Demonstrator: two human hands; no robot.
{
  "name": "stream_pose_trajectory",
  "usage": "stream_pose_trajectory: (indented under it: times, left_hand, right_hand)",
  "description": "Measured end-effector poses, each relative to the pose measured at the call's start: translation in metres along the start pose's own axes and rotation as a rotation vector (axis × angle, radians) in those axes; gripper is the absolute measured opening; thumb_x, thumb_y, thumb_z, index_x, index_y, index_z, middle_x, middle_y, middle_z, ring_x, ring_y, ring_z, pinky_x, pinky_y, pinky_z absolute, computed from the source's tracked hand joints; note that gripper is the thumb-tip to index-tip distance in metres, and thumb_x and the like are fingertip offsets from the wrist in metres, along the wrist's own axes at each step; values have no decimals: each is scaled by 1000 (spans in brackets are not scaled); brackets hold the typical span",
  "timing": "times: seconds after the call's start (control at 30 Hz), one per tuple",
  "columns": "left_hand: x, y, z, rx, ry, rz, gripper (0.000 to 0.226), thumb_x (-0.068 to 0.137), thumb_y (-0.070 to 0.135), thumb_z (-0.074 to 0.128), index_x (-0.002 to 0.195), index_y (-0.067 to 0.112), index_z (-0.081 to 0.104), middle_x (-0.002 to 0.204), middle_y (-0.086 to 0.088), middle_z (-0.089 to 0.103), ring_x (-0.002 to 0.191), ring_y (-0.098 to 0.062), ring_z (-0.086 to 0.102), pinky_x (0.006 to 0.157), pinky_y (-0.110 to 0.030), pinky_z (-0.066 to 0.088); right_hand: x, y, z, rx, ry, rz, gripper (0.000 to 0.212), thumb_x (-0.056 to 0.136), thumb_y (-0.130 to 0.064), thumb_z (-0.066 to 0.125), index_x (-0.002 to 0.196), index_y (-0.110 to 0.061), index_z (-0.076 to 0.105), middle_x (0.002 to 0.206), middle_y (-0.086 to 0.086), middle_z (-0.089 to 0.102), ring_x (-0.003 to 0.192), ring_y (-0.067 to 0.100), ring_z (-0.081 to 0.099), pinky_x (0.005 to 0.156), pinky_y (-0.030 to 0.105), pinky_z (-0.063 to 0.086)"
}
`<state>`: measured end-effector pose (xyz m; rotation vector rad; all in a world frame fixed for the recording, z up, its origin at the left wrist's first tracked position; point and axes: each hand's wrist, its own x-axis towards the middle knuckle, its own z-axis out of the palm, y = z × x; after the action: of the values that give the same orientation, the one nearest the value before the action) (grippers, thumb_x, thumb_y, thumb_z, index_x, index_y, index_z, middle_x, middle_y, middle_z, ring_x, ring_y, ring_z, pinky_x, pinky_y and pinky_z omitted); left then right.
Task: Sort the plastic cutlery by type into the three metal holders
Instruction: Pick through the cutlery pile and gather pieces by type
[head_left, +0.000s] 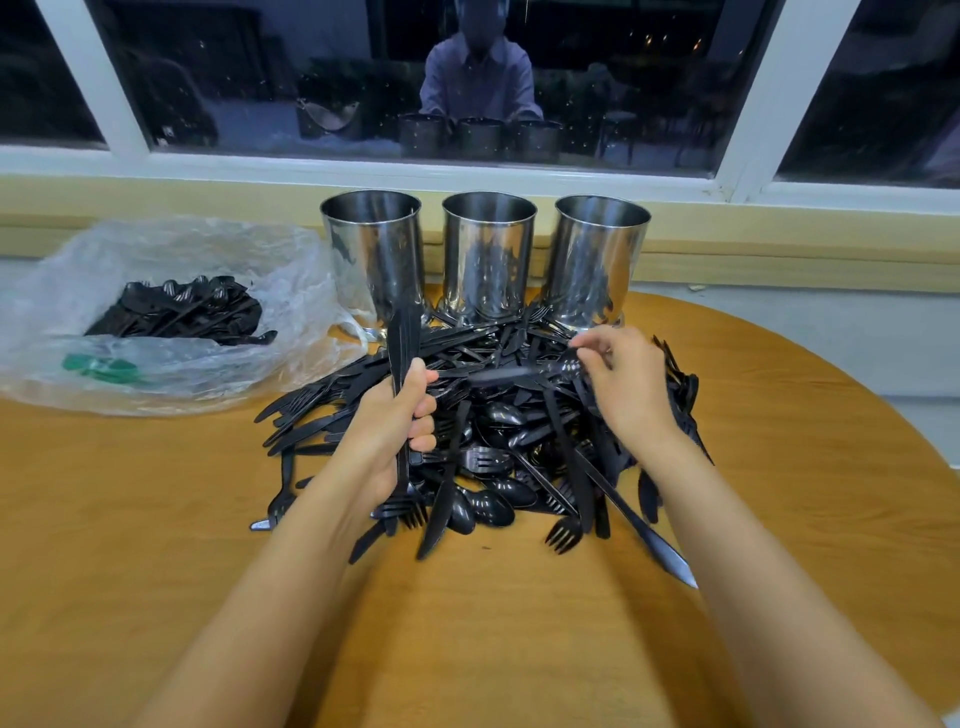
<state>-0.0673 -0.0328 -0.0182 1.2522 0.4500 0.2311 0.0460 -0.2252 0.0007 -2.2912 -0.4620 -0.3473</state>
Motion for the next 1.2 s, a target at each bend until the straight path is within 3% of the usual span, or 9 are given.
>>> stream_pose_trajectory:
  times: [0.17,0.27,0.4,0.57,0.67,0.77,0.9,0.97,1.2]
  left_hand:
    - [0,9,0,42,-38,-19,56,76,60,60,110,15,57,65,6,26,55,-8,19,43,-17,22]
    - [0,16,3,64,-83,-28,80,53,69,65,109,14,56,66,6,25,56,-9,18,45,-18,22]
    - [1,13,14,99,-287,-110,89,56,77,69,114,10,54,63,9,37,52,-5,28,47,-17,28]
    - [-6,6,23,26,-520,-274,49,83,36,76,117,8,53,67,5,40,53,-6,31,46,-17,29]
    - [-8,3,23,-85,-531,-330,23,100,19,52,118,6,55,68,2,40,52,-7,30,46,-18,27]
    - [-10,1,18,-207,-538,-322,25,99,17,48,120,5,55,68,1,41,52,-7,31,48,-19,25]
    - [-13,0,16,-252,-625,-333,32,93,19,54,121,5,56,70,1,41,52,-7,33,49,-18,27]
    - [-13,-2,17,-260,-682,-340,33,95,20,55,125,4,56,71,1,41,54,-7,35,50,-18,30]
    - [-19,0,21,-119,-590,-207,33,98,27,51,120,3,57,78,-5,56,62,-15,51,61,-27,50]
  right_hand:
    - [18,-7,-26,129,171,-167,15,93,-9,63,100,-17,72,93,-3,65,79,-5,54,75,5,40]
    - [17,-26,-36,203,-90,-308,11,87,-7,68,92,-18,71,85,-13,64,77,-9,56,71,5,41]
    - [14,-55,-22,257,-304,-435,6,85,-7,71,89,-10,74,88,-5,70,80,6,62,73,11,45]
    - [16,-72,6,312,-380,-530,10,82,-9,75,91,-10,75,84,-16,64,78,-5,57,73,8,40]
    - [11,-66,18,249,-218,-572,26,81,-19,76,106,-14,71,102,-8,63,95,1,51,82,8,35]
    - [7,-51,21,416,69,-218,31,85,-26,73,112,-16,61,102,-4,55,87,5,48,76,9,38]
    - [2,-41,15,864,-480,322,42,84,-41,69,105,-5,60,72,-8,50,62,7,39,53,17,31]
    - [-2,-44,13,857,-690,295,55,80,-43,69,103,6,60,63,-4,48,52,7,31,47,15,24]
    - [4,-52,10,705,-686,185,10,96,-19,60,92,-10,63,71,5,63,41,5,35,40,13,28]
